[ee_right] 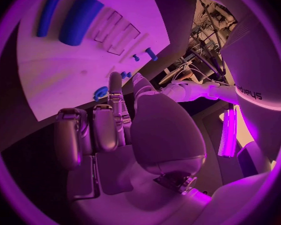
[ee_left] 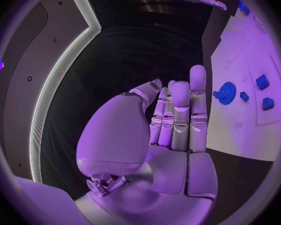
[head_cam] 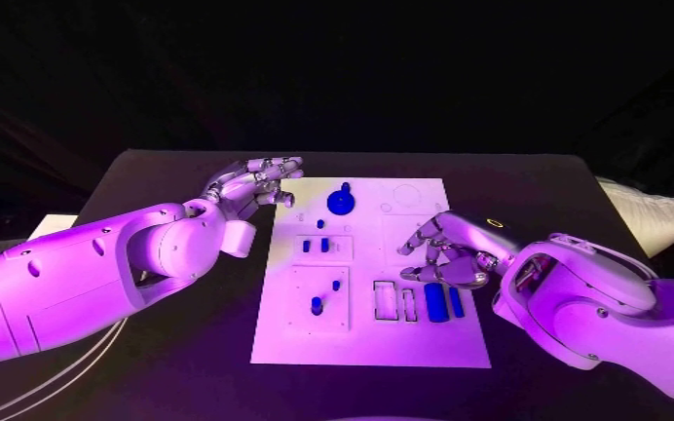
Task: Assemble the parts on the task board
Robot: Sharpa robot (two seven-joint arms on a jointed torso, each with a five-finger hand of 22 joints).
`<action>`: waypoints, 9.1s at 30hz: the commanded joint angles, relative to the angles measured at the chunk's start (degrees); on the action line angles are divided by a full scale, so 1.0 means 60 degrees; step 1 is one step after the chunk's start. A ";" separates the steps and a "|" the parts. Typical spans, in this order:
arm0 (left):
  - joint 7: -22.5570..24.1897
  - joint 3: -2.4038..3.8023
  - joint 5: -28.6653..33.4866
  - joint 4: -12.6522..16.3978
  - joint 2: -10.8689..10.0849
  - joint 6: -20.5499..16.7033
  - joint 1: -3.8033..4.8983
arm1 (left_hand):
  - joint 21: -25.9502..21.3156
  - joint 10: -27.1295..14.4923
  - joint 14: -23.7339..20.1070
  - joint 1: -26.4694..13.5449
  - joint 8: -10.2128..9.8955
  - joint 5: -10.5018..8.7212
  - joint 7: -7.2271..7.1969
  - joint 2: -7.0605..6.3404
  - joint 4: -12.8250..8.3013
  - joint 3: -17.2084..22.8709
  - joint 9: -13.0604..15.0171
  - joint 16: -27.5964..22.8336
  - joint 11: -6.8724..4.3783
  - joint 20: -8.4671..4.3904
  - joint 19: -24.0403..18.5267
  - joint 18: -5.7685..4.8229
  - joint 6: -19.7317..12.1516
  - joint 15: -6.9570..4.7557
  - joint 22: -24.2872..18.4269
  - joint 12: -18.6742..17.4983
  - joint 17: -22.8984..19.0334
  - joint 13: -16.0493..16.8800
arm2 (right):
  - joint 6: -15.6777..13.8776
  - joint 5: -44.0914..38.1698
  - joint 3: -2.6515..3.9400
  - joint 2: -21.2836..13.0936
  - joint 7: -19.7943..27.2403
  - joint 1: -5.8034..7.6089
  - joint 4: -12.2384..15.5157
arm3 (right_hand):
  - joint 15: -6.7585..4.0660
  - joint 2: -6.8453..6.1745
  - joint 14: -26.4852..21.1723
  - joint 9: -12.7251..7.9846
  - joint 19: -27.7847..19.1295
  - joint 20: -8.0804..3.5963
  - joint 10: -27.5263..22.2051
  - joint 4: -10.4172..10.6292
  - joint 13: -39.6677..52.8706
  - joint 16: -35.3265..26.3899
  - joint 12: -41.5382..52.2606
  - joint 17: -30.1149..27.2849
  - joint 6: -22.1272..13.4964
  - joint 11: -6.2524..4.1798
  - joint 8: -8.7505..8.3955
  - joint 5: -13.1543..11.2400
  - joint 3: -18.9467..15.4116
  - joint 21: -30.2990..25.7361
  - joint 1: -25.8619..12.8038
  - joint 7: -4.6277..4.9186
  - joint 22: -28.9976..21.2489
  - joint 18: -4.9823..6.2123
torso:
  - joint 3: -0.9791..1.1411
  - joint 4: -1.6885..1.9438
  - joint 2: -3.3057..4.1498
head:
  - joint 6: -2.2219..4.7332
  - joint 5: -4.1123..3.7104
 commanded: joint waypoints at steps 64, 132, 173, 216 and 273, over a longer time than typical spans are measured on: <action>-0.0004 -0.0112 0.0017 -0.0358 0.0230 0.0357 -0.0295 | -0.0080 -0.0066 -0.0058 0.0028 0.0033 0.0044 0.0012 0.0066 0.0001 -0.0067 -0.0001 0.0046 0.0002 -0.0009 0.0084 0.0174 -0.0076 0.0002 -0.0020 0.0074 -0.0027 0.0017 | 0.1310 -0.1610 -0.0167 0.0955 -0.3764 -0.1393 -0.0612 | -0.0079 0.0438 0.0597 0.1173 0.0452 -0.0040 -0.0009 0.0232 0.8929 0.0938 0.7450 0.1357 -0.0396 -0.0089 0.1550 0.0444 -0.1853 0.0447 -0.0918 -0.0176 0.1817 -0.0213 | -0.0035 -0.0190 -0.0554 | -0.0369 -0.0168; -0.0117 -0.0113 0.0017 -0.0290 0.0248 0.0473 -0.0295 | -0.0100 -0.0104 -0.0075 0.0043 0.0046 0.0044 0.0011 0.0086 -0.0015 -0.0091 -0.0002 0.0048 0.0001 -0.0008 0.0090 0.0176 -0.0089 0.0001 -0.0034 0.0119 -0.0053 0.0022 | 0.1442 -0.0621 0.0023 0.2216 -0.4370 -0.1025 -0.0875 | -0.0434 0.1511 0.0650 0.2495 0.0593 -0.0349 0.0386 0.0227 0.9430 0.1052 0.7400 0.1626 0.0345 -0.0528 0.2739 0.0772 -0.2227 0.0570 -0.1052 -0.0693 0.1998 -0.0264 | -0.0024 -0.0165 -0.0555 | -0.0443 -0.0086; -0.0194 -0.0113 0.0017 -0.0219 0.0182 0.0464 -0.0293 | -0.0114 -0.0134 -0.0085 0.0010 0.0049 0.0040 0.0018 0.0080 0.0002 -0.0129 -0.0003 0.0048 0.0009 -0.0004 0.0093 0.0174 -0.0106 0.0008 -0.0043 0.0143 -0.0073 0.0022 | 0.1980 -0.1997 0.0004 0.2453 -0.4551 -0.1024 -0.1181 | -0.0471 0.1688 0.0600 0.3017 0.0485 -0.0408 0.0404 0.0226 0.9367 0.0869 0.6929 0.1427 0.0248 -0.0558 0.2863 -0.1099 -0.3055 0.0450 -0.2034 -0.0725 0.1873 -0.0224 | -0.0018 -0.0164 -0.0545 | -0.0456 -0.0077; -0.0235 -0.0115 0.0008 -0.0245 0.0137 0.0512 -0.0293 | -0.0121 -0.0149 -0.0100 0.0001 0.0053 0.0039 0.0018 0.0086 0.0009 -0.0141 -0.0003 0.0034 0.0012 -0.0002 0.0093 0.0173 -0.0109 0.0011 -0.0048 0.0155 -0.0108 0.0022 | 0.1865 -0.2286 0.0037 0.1671 -0.4458 -0.1040 -0.0235 | -0.0534 0.1848 0.0659 0.3362 0.0601 -0.0461 0.0658 0.0150 0.9720 0.0993 0.7143 0.1685 0.0381 -0.0636 0.2958 -0.1632 -0.3168 0.0549 -0.2555 -0.0816 0.2008 -0.0265 | -0.0001 -0.0167 -0.0560 | -0.0435 -0.0108; -0.0285 -0.0117 -0.0129 -0.0222 0.0100 0.0490 -0.0294 | -0.0137 -0.0175 -0.0119 0.0014 0.0063 0.0043 0.0015 0.0116 0.0006 -0.0145 -0.0002 0.0026 0.0010 0.0000 0.0092 0.0173 -0.0113 0.0012 -0.0058 0.0180 -0.0135 0.0023 | 0.1631 -0.1029 0.0034 0.1386 -0.3837 -0.1141 -0.0330 | -0.0520 0.1695 0.0653 0.3612 0.0593 -0.0451 0.0671 -0.0199 0.9860 0.0945 0.6976 0.1689 0.0291 -0.0614 0.2883 -0.1488 -0.2794 0.0536 -0.0423 -0.0783 0.2018 -0.0263 | 0.0001 -0.0167 -0.0546 | -0.0503 -0.0143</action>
